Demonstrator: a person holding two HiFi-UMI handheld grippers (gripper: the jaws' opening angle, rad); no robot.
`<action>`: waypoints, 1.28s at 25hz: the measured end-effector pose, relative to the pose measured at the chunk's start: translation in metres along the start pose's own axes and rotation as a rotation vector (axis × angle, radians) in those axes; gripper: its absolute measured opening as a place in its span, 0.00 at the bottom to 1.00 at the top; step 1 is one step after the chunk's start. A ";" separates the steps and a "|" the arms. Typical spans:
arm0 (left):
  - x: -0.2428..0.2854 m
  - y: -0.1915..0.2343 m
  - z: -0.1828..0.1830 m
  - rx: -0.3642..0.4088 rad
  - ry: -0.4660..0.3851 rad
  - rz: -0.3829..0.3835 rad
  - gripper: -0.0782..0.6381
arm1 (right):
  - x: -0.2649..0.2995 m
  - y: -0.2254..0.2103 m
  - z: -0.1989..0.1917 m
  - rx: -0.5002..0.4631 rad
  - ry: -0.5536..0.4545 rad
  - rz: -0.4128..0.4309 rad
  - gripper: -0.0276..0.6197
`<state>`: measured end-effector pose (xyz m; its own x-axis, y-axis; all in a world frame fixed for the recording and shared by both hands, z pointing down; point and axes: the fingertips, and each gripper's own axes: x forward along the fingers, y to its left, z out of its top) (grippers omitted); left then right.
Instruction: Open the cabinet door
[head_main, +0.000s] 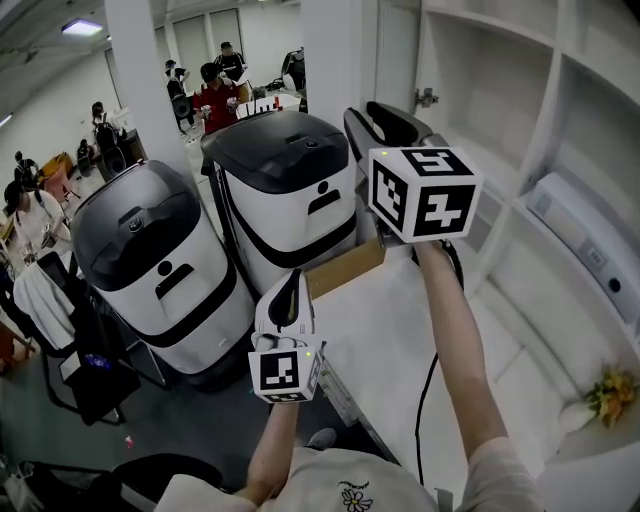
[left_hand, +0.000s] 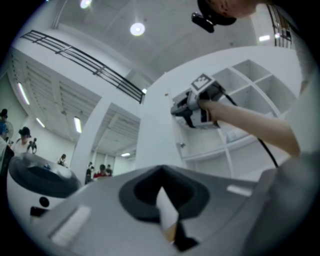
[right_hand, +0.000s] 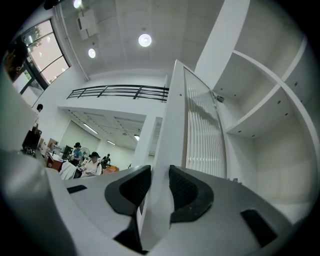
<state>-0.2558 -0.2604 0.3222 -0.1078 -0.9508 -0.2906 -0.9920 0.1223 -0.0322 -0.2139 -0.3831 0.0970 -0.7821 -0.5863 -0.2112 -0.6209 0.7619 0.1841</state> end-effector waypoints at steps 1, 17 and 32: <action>-0.002 0.002 0.000 0.006 0.001 0.002 0.12 | 0.003 0.002 -0.001 -0.003 0.002 0.002 0.23; -0.016 0.076 -0.010 0.019 0.022 0.137 0.12 | 0.070 0.027 -0.013 -0.006 0.031 0.027 0.21; -0.021 0.100 -0.005 0.008 -0.011 0.169 0.12 | 0.123 0.032 -0.024 -0.008 0.121 0.040 0.20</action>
<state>-0.3535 -0.2296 0.3297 -0.2718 -0.9133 -0.3032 -0.9593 0.2822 0.0099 -0.3314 -0.4373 0.0996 -0.8064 -0.5850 -0.0867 -0.5894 0.7832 0.1980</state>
